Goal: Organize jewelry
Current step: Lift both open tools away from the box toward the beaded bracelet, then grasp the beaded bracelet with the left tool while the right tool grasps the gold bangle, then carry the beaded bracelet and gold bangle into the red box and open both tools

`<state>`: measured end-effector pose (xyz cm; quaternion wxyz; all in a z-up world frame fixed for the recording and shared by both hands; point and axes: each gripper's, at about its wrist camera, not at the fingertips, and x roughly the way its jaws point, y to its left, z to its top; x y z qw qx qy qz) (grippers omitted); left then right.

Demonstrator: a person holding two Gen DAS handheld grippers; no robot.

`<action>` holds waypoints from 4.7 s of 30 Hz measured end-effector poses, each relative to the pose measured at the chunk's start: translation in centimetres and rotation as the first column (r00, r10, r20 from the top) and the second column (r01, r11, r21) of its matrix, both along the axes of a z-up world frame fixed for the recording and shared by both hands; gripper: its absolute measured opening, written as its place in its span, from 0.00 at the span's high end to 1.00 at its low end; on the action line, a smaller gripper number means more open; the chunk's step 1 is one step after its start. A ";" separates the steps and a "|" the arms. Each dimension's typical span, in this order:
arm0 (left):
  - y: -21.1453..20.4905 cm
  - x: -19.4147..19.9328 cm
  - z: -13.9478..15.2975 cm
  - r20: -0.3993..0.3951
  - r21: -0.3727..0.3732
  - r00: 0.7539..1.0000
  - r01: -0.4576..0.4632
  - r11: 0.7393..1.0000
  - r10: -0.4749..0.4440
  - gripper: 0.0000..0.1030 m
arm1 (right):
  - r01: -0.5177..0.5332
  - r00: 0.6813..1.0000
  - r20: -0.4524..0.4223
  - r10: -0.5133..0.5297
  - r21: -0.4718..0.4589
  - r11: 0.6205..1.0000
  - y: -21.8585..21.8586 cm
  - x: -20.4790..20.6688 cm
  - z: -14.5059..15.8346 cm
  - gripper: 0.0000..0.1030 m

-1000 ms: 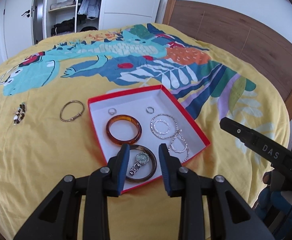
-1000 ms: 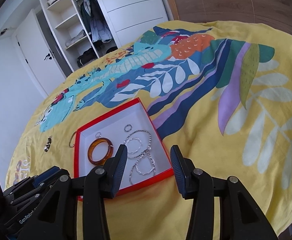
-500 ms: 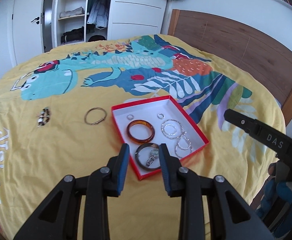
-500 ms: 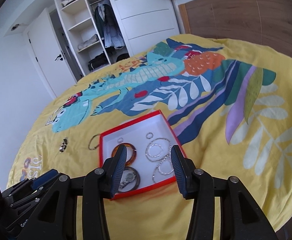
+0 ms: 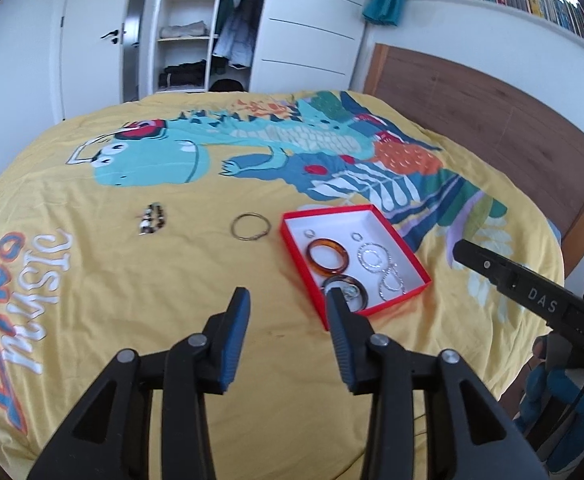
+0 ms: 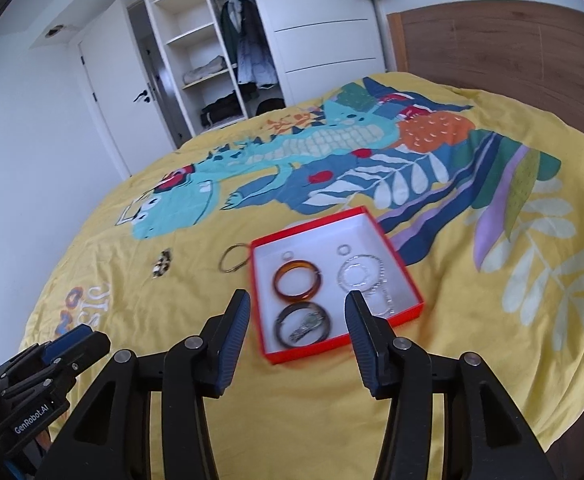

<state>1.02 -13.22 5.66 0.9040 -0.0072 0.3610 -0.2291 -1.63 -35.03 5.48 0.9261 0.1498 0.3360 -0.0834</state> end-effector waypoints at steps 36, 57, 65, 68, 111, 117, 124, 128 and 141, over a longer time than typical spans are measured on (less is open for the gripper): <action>18.6 5.3 -5.2 -0.122 -0.056 0.936 -0.338 0.940 0.329 0.63 | -0.249 0.965 -0.100 0.242 -0.063 0.966 14.3 7.0 -1.9 0.45; 13.5 22.3 -13.0 -0.163 -0.015 0.936 -0.319 0.948 0.313 0.51 | -0.325 0.925 -0.208 0.318 0.002 0.946 12.3 26.8 -12.9 0.60; 9.7 28.3 -14.8 -0.131 0.018 0.958 -0.255 0.967 0.255 0.45 | -0.328 0.899 -0.315 0.304 -0.023 0.944 11.3 30.3 -17.2 0.60; 8.8 30.1 -15.7 -0.126 0.049 0.961 -0.244 0.969 0.248 0.44 | -0.351 0.890 -0.319 0.327 -0.020 0.936 11.6 31.0 -17.9 0.60; 8.2 28.3 -15.2 -0.014 0.121 0.956 -0.289 0.950 0.293 0.85 | -0.378 0.915 0.007 0.404 0.367 0.850 10.5 25.7 -15.2 0.96; 7.9 26.3 -13.0 0.005 0.129 0.959 -0.283 0.950 0.285 0.85 | -0.365 0.923 0.054 0.380 0.432 0.825 9.8 24.2 -13.4 0.96; 7.2 24.0 -10.2 0.021 0.135 0.963 -0.269 0.953 0.269 0.85 | -0.352 0.932 0.091 0.351 0.462 0.814 9.1 22.3 -11.0 0.96; 5.5 22.8 -8.2 0.035 0.128 0.970 -0.242 0.962 0.240 0.85 | -0.340 0.939 0.112 0.326 0.445 0.828 7.7 20.8 -9.1 0.96; -7.7 19.8 -5.4 0.023 0.071 0.999 -0.049 0.996 0.047 0.85 | -0.181 0.981 0.122 0.148 0.335 0.925 -5.0 15.3 -4.9 0.96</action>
